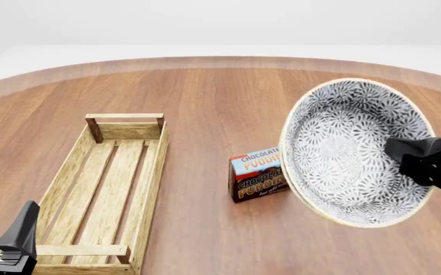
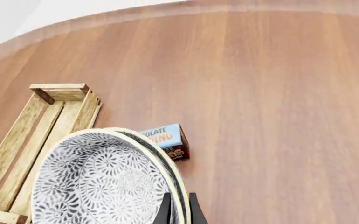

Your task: Stack the left bowl on the right bowl and place them in the tray.

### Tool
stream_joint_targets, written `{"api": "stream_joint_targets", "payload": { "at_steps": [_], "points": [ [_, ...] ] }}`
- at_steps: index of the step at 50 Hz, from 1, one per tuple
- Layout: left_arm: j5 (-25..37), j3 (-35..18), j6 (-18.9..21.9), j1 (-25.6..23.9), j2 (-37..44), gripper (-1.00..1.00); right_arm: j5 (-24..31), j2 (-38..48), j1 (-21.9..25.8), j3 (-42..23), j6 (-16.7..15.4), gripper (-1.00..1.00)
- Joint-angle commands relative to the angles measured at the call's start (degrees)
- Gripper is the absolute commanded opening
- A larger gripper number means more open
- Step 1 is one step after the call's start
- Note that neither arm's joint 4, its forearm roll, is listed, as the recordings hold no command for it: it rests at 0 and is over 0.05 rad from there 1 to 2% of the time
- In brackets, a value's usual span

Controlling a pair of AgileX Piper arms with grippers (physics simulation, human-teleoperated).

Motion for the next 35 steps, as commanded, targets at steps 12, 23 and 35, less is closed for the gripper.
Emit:
{"api": "stream_joint_targets", "payload": {
  "at_steps": [12,23,35],
  "points": [
    [0.0,0.0,0.0,0.0,0.0,1.00,-2.0,23.1,8.0,-28.8,-3.5,-1.00],
    [0.0,0.0,0.0,0.0,0.0,1.00,-2.9,32.3,11.0,-38.6,-4.0,-1.00],
    [0.0,0.0,0.0,0.0,0.0,1.00,-7.7,43.4,14.8,-44.2,-3.5,-1.00]
  ]
}}
